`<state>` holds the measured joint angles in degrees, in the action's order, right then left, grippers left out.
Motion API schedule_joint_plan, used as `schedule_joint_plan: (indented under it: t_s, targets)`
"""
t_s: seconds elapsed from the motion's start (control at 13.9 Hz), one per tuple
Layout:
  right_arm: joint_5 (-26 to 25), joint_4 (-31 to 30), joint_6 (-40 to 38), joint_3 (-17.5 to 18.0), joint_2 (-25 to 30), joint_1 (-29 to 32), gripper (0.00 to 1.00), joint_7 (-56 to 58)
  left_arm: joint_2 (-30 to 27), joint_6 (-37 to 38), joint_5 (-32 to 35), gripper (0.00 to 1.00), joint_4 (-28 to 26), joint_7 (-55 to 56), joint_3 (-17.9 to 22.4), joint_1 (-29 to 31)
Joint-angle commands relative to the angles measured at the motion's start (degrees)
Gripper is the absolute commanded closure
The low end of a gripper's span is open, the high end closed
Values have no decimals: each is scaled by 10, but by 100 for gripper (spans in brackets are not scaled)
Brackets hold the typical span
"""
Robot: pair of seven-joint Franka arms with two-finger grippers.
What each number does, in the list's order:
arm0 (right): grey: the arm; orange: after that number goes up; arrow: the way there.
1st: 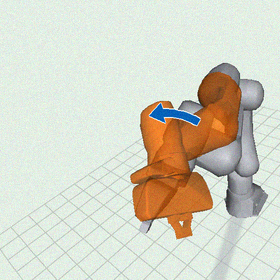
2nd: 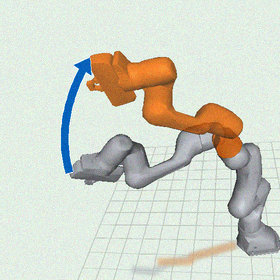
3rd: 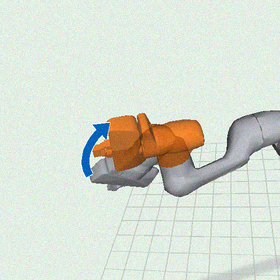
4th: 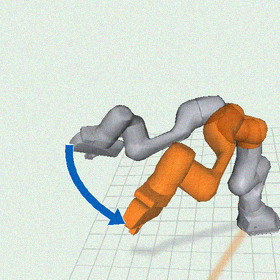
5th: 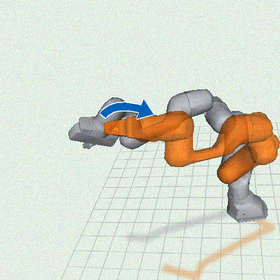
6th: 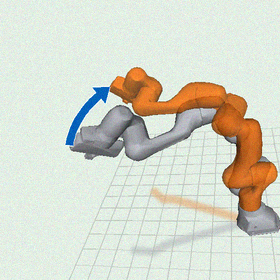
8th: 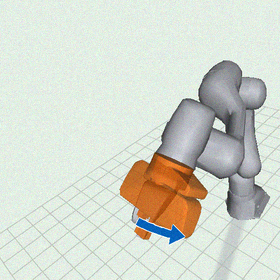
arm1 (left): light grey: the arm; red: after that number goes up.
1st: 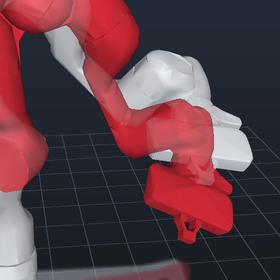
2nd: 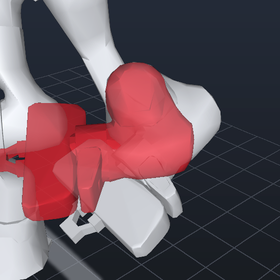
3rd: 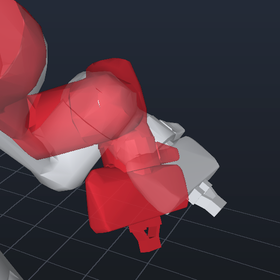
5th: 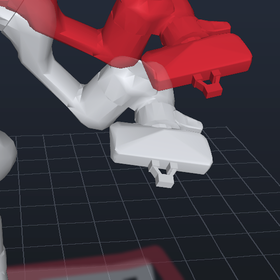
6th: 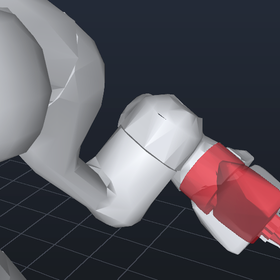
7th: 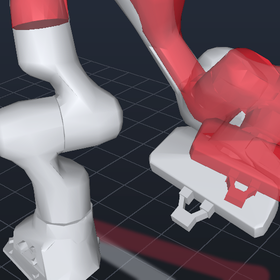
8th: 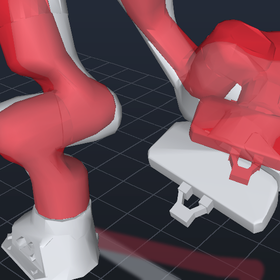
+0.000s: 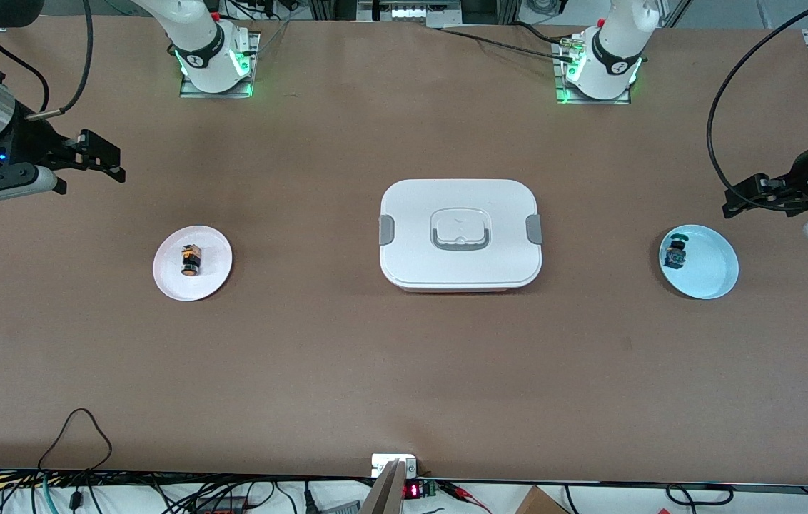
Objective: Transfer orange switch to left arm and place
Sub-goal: 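Move the right gripper above the orange switch on the white plate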
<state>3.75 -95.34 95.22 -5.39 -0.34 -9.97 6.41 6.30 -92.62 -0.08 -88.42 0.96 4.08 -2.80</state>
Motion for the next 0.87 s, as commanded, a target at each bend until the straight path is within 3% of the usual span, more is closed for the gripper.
schedule_joint_plan:
  t_s: [0.0, 0.43, 0.79]
  targets:
    - [-8, 15, -27, 0, -7, 0, 0, 4, -6, 0, -2, 0, -1, -3, 4, -3]
    - [-7, 21, -28, 0, -12, 4, 0, 10, -5, 0, -3, 0, -1, -3, 5, -2]
    - [-8, 3, -42, -1, -12, 4, 0, 174, -5, 0, -3, 0, -1, -3, 5, -2]
